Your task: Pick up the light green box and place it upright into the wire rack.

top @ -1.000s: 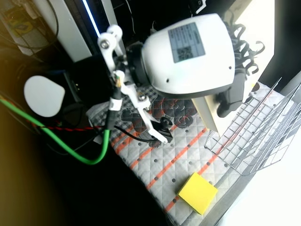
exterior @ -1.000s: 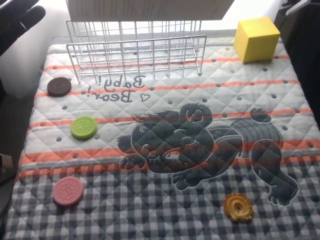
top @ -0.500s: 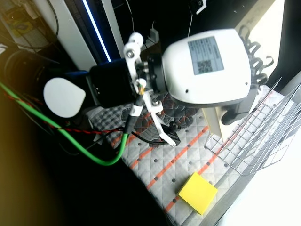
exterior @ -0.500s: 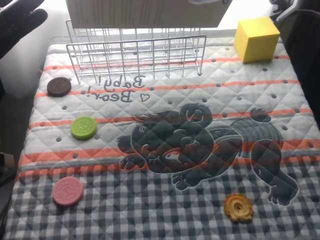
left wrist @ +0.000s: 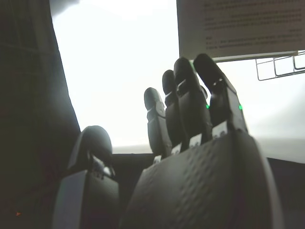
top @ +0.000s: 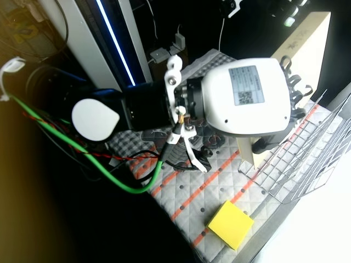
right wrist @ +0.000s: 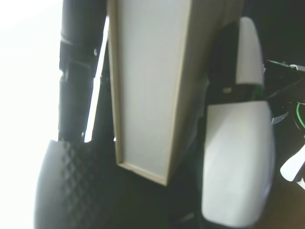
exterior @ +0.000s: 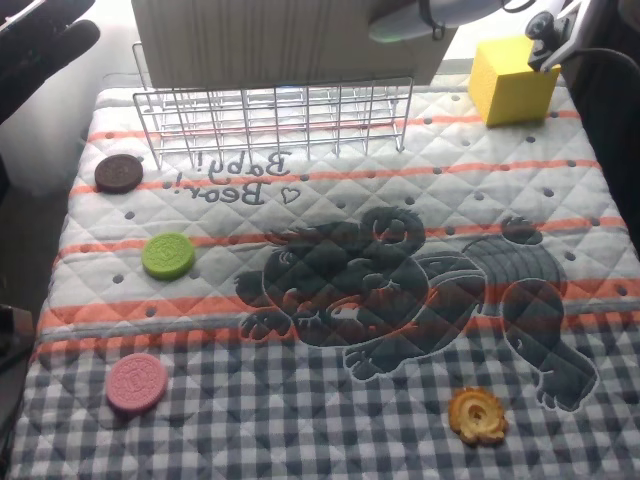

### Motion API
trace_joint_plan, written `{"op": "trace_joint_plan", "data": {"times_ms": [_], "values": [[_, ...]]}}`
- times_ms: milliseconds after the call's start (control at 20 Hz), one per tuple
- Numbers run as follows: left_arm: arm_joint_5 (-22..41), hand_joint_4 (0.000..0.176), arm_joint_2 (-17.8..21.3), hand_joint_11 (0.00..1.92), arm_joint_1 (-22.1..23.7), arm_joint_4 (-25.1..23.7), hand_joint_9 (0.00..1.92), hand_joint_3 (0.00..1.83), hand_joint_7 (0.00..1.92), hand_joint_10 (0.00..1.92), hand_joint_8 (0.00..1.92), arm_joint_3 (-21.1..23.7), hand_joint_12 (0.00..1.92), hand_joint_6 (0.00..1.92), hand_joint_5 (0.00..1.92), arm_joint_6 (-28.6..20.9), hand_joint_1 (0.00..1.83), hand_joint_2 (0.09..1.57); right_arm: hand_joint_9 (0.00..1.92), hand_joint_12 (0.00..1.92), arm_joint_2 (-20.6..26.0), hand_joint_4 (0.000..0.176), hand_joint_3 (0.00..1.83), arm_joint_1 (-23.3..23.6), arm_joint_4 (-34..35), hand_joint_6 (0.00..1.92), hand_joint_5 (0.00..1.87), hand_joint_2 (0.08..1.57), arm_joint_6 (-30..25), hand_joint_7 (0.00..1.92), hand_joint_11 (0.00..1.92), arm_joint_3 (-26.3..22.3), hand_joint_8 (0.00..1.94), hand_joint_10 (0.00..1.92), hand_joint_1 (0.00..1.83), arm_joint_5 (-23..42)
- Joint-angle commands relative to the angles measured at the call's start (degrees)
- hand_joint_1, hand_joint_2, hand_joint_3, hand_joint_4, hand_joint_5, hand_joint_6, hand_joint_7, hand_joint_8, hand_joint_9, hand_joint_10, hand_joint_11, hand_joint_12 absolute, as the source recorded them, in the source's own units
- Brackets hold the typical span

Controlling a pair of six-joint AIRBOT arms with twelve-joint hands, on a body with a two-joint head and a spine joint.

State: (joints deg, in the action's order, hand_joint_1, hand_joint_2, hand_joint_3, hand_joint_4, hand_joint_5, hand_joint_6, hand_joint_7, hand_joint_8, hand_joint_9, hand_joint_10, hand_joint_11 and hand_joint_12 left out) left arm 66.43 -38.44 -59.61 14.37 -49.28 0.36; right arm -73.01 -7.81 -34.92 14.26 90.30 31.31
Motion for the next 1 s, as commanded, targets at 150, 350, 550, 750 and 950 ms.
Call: {"op": "trace_joint_plan", "data": {"times_ms": [150,350,550,750,950], "values": [[7.1,0.110,-0.2,0.00,0.8,0.4,0.47,0.00,0.46,0.00,0.00,-0.3,0.95,0.00,0.49,-0.4,0.47,1.13,1.50,0.50,-0.4,0.000,0.00,-0.6,2.9,1.08,0.94,1.06,-0.3,1.36,1.37,1.0,0.29,0.00,1.27,5.1],[7.1,0.119,-0.4,0.00,1.1,0.1,0.46,0.00,0.45,0.01,0.00,-0.3,0.92,0.00,0.48,-0.4,0.46,1.13,1.52,0.62,-1.4,0.000,0.00,-1.3,3.3,1.04,0.95,1.06,-0.4,1.37,1.28,1.8,0.28,0.00,1.27,4.7],[7.1,0.123,-0.4,0.00,1.1,0.0,0.46,0.00,0.46,0.00,0.00,-0.4,0.90,0.00,0.48,-0.4,0.46,1.13,1.22,0.78,-2.7,0.000,0.00,-1.8,3.2,1.12,0.89,1.14,-0.5,1.03,0.95,3.0,0.27,0.00,1.13,3.8],[6.9,0.125,-0.7,0.00,1.5,-0.2,0.48,0.00,0.47,0.01,0.01,-0.6,0.89,0.00,0.48,-0.4,0.45,1.12,0.48,1.16,-3.3,0.087,0.00,-1.8,3.2,0.00,0.03,0.89,-0.5,0.06,0.26,3.4,0.00,0.00,0.52,3.7],[7.0,0.107,-0.9,0.00,1.6,-0.3,0.48,0.00,0.47,0.00,0.00,-0.6,0.96,0.00,0.51,-0.4,0.48,1.12,0.00,0.02,-3.0,0.159,0.00,-1.8,4.4,0.00,0.00,0.86,-0.5,0.00,0.00,3.2,0.00,0.00,0.38,4.9]]}}
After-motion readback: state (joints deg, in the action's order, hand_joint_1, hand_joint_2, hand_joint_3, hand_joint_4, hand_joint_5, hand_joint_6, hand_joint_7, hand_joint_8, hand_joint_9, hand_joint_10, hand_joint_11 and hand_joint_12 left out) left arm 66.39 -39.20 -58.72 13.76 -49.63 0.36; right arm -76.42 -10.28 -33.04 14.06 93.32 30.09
